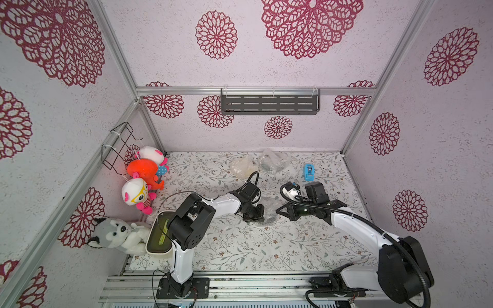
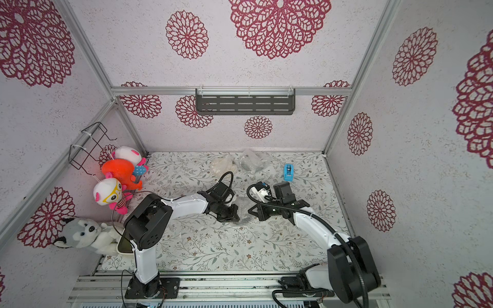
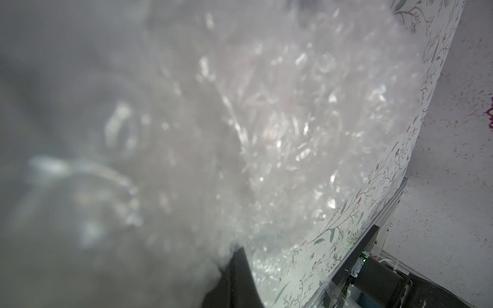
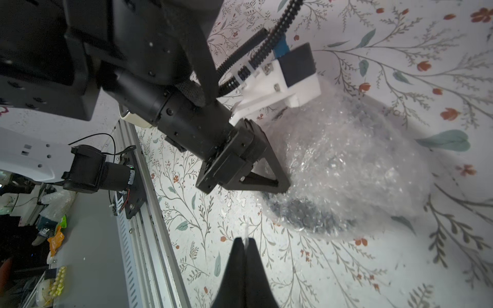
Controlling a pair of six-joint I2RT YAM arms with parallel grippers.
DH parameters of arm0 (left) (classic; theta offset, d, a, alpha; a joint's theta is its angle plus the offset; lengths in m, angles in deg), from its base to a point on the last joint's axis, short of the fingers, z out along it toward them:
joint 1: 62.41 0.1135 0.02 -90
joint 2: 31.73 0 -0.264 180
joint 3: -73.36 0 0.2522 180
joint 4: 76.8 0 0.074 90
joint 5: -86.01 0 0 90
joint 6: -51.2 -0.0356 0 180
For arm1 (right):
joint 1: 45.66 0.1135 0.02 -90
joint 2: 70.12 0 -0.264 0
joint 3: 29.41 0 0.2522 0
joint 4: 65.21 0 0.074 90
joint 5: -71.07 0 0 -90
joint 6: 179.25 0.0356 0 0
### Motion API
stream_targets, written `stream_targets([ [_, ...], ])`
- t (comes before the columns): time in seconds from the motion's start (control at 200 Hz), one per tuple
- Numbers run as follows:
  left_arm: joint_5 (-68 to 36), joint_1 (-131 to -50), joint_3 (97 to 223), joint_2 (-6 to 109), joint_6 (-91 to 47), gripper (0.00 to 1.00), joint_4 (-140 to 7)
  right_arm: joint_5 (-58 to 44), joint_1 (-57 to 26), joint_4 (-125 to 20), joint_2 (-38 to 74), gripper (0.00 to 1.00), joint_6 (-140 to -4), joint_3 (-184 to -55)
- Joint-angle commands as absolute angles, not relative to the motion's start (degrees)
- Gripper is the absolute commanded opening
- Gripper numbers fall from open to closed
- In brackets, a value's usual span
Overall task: Wrap dinner plates in bubble wrap
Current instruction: Stick the tape on the bubble wrap.
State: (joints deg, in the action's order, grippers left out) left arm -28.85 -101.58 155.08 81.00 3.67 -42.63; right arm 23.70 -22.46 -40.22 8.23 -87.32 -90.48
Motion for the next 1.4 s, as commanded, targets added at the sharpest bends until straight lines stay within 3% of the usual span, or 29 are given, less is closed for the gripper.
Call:
stream_targets([
  [0.0,-27.28,-101.75,153.65,81.39,2.16,0.00,-42.17,27.79,-22.19,-43.28,13.92,0.00,-93.23,-96.20],
  [0.465,-27.66,-102.57,153.89,79.19,0.98,0.00,-42.81,23.48,-22.34,-44.04,38.27,0.00,-95.32,-110.37],
  [0.951,-27.64,-103.10,154.69,79.63,0.58,0.00,-42.19,11.61,-20.49,-48.12,40.04,0.00,-102.85,-107.17],
  [1.391,-27.11,-103.27,154.11,78.95,0.52,0.00,-42.25,-0.37,-16.31,-51.98,36.67,0.27,-107.95,-104.78],
])
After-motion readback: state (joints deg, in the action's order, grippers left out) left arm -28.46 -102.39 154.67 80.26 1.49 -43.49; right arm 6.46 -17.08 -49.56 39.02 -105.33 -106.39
